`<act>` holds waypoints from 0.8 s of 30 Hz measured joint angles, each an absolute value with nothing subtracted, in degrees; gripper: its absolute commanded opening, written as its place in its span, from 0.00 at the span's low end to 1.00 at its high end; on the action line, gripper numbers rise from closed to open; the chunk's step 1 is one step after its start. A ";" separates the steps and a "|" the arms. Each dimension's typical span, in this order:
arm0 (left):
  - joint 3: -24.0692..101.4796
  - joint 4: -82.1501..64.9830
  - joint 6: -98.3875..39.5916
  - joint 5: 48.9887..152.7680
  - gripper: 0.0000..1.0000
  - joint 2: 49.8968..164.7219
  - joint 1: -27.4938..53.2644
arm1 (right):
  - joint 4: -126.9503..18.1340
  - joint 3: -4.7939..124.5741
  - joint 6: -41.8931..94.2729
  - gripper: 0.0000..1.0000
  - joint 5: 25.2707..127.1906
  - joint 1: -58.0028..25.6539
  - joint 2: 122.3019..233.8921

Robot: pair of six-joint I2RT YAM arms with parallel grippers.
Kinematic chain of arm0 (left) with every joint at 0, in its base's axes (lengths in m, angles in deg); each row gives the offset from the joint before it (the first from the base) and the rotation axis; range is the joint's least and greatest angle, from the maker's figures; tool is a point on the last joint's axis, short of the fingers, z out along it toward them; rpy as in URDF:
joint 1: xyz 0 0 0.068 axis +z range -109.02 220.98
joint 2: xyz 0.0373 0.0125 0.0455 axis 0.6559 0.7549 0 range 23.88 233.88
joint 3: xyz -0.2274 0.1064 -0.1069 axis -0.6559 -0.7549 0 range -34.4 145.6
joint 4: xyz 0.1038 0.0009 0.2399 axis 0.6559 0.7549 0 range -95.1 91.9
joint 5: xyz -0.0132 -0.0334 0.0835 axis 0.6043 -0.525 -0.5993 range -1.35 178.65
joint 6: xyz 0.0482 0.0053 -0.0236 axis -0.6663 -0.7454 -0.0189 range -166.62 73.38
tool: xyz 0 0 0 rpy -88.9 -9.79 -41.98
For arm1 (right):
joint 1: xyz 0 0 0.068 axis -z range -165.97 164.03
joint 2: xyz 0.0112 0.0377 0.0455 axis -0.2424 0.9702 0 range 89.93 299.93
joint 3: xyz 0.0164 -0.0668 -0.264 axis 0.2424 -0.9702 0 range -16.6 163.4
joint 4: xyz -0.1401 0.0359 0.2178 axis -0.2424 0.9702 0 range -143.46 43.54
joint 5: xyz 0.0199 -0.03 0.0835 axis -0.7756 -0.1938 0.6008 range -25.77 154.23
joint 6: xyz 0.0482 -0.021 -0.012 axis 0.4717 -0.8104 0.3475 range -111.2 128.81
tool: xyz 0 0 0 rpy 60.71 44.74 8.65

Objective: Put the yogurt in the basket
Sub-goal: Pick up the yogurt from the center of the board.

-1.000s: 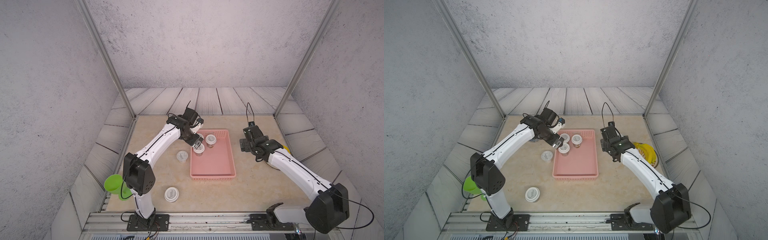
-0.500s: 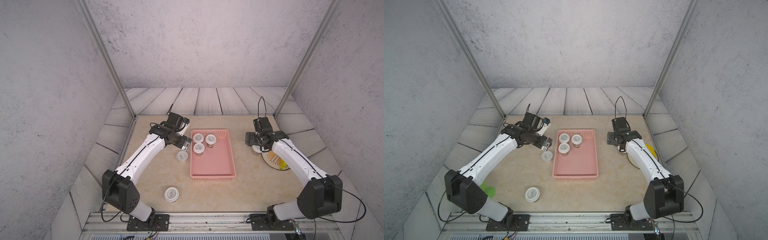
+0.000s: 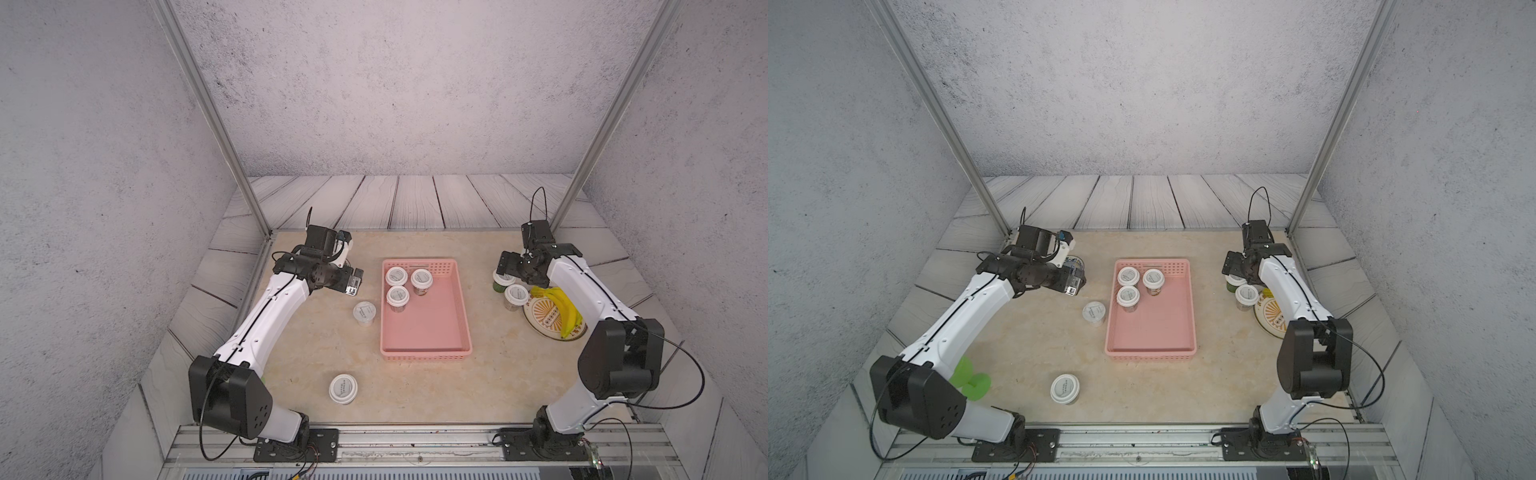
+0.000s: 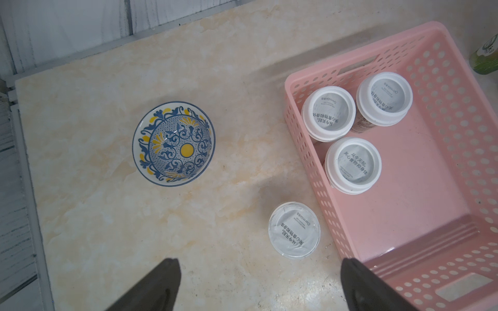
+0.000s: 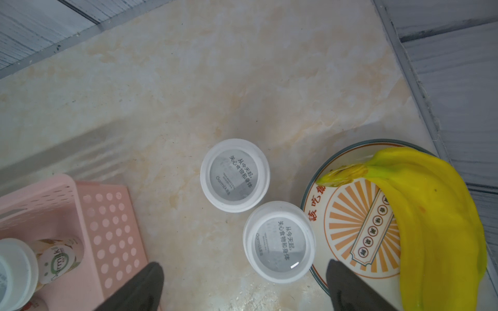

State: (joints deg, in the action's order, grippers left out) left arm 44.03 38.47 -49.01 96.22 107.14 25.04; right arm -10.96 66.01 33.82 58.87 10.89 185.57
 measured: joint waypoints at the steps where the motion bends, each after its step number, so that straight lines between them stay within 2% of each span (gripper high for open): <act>1: 44.03 38.36 -48.99 96.42 0.99 107.14 25.17 | -10.74 66.58 33.95 0.99 59.67 11.28 186.22; 24: 43.12 37.84 -48.64 98.85 0.98 107.03 26.79 | -8.73 74.18 34.78 1.00 67.89 15.72 198.86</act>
